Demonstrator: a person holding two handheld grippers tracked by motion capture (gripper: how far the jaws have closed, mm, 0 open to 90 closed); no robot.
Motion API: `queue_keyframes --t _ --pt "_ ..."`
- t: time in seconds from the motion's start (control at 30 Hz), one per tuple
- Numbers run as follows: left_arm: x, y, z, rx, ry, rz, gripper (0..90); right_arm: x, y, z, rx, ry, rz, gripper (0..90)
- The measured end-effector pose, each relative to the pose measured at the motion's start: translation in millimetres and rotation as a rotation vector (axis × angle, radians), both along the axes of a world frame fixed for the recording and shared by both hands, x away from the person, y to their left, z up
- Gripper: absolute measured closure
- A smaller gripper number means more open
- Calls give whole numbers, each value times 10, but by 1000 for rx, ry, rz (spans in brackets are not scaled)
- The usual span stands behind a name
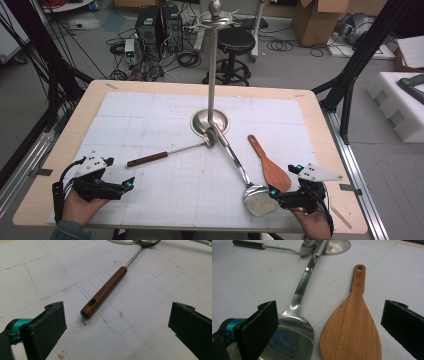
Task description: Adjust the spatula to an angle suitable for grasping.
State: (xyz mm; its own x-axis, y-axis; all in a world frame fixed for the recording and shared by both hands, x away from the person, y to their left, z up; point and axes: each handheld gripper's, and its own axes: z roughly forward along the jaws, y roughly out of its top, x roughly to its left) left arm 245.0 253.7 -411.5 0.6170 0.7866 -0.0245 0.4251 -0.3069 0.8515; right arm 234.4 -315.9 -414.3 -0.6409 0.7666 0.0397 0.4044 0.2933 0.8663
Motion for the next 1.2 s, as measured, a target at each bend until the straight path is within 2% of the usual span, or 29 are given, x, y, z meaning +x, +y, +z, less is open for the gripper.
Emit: queue_keyframes --t 0.53,1.2 --pt "-10 -13 -1 5 -6 -5 17 17 31 -3 -2 1 18 6" --pt "-23 15 3 -8 -10 -4 18 36 68 27 7 -4 38 6"
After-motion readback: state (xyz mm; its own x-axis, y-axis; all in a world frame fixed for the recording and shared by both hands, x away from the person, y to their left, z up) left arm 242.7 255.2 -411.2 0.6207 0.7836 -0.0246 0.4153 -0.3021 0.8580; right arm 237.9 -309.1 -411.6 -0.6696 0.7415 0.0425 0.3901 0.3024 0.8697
